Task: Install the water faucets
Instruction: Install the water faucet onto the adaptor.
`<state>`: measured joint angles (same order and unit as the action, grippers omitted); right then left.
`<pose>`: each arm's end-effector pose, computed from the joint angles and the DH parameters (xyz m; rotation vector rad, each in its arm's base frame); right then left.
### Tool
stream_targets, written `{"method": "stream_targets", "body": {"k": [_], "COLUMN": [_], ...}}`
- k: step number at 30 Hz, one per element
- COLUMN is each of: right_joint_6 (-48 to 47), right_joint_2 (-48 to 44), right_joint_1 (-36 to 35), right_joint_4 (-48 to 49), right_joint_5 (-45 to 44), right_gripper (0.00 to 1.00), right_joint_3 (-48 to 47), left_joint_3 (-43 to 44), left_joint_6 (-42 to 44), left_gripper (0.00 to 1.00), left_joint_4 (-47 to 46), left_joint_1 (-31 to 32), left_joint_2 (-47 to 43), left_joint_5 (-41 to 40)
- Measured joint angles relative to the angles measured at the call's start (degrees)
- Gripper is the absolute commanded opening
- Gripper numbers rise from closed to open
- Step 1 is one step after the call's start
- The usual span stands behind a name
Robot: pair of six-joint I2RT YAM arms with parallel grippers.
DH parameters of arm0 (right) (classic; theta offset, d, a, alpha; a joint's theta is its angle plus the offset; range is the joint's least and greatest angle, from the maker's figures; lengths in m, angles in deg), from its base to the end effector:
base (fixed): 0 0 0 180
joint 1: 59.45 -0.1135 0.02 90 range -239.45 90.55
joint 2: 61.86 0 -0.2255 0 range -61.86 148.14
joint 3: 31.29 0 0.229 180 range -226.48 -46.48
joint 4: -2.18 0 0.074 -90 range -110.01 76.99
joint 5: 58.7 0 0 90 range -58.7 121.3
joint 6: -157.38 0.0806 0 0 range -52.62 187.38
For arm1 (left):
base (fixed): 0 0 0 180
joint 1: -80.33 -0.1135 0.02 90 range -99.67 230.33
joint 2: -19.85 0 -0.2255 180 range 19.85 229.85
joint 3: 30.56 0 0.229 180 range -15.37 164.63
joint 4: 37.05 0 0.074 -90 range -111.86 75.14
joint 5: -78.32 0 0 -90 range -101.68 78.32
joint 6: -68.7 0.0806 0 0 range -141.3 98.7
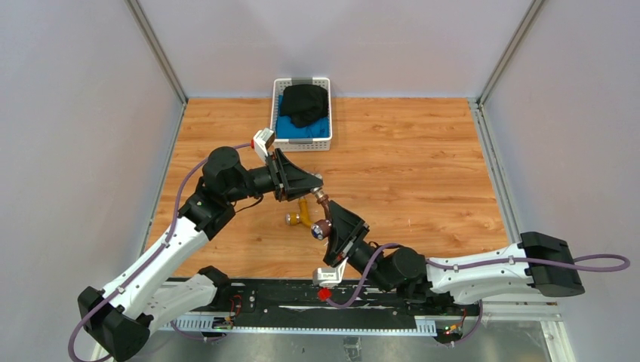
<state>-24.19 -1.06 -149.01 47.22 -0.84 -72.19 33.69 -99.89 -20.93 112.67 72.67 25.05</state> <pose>0.0448 0.2538 0.2928 -1.1068 0.4887 -0.3478 0.1823 -0.1725 0.3272 -0.2206 2.0579 -1.8746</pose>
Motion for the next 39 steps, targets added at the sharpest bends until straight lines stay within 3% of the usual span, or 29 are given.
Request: {"method": "stream_targets", "body": {"k": [39], "right_joint_6": [-0.59], "right_joint_2": [5.22], "right_joint_1": [-0.04], "right_joint_4": [5.51], "right_joint_5": [0.59], "right_gripper": [0.0], "right_joint_3": [-1.6], "left_joint_3": [-1.86], "left_joint_6": [0.37], "left_gripper": [0.0], "left_joint_4": [0.42], "left_joint_1": [-0.28], "left_joint_2": [-1.57], "left_joint_5": [-0.46]}}
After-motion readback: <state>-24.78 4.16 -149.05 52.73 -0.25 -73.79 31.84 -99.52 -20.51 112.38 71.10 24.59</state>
